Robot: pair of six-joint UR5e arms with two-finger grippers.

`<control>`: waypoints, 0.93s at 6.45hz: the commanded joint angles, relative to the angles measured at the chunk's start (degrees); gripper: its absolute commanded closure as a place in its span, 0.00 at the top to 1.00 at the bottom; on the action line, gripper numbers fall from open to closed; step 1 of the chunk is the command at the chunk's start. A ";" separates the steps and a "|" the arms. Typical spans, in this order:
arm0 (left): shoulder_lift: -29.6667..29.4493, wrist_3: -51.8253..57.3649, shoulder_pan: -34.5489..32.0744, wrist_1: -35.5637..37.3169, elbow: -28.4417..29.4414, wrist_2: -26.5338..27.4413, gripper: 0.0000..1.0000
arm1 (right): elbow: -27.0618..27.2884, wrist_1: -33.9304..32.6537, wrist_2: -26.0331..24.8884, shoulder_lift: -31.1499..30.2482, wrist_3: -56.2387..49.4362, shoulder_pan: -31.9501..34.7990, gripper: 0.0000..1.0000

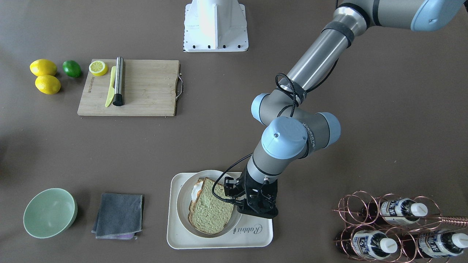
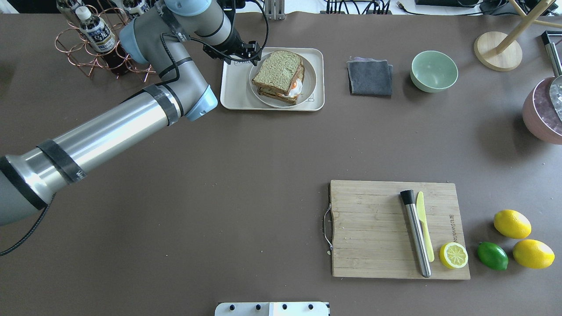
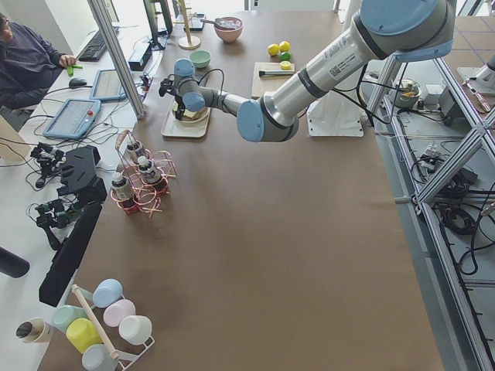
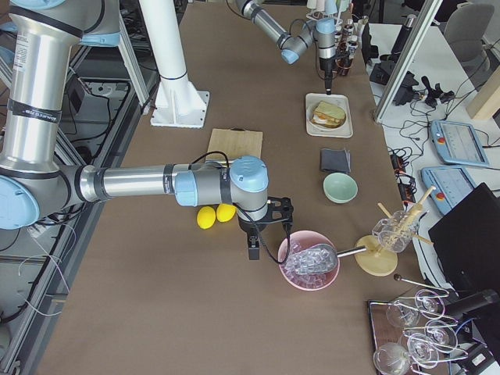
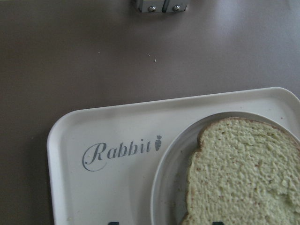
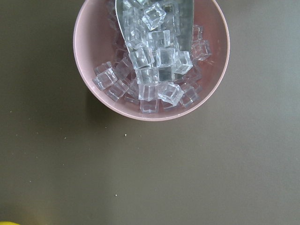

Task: Make sandwich and place on tray

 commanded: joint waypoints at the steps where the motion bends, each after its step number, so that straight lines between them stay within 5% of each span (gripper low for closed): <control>1: 13.58 -0.73 -1.16 3.85 -21.39 -2.02 0.98 | 0.12 0.24 0.09 -0.26 0.00 0.00 1.00; 3: 29.03 -0.21 -5.70 10.28 -43.29 -11.31 0.98 | 0.03 0.33 0.09 -0.95 0.00 0.00 1.00; 4: 36.16 1.44 -11.65 10.21 -48.96 -15.01 0.98 | 0.03 0.41 0.09 -1.22 0.00 0.00 1.00; 6: 48.57 25.78 -23.78 10.29 -48.76 -23.89 0.98 | -0.06 0.24 0.09 -1.22 0.00 0.00 1.00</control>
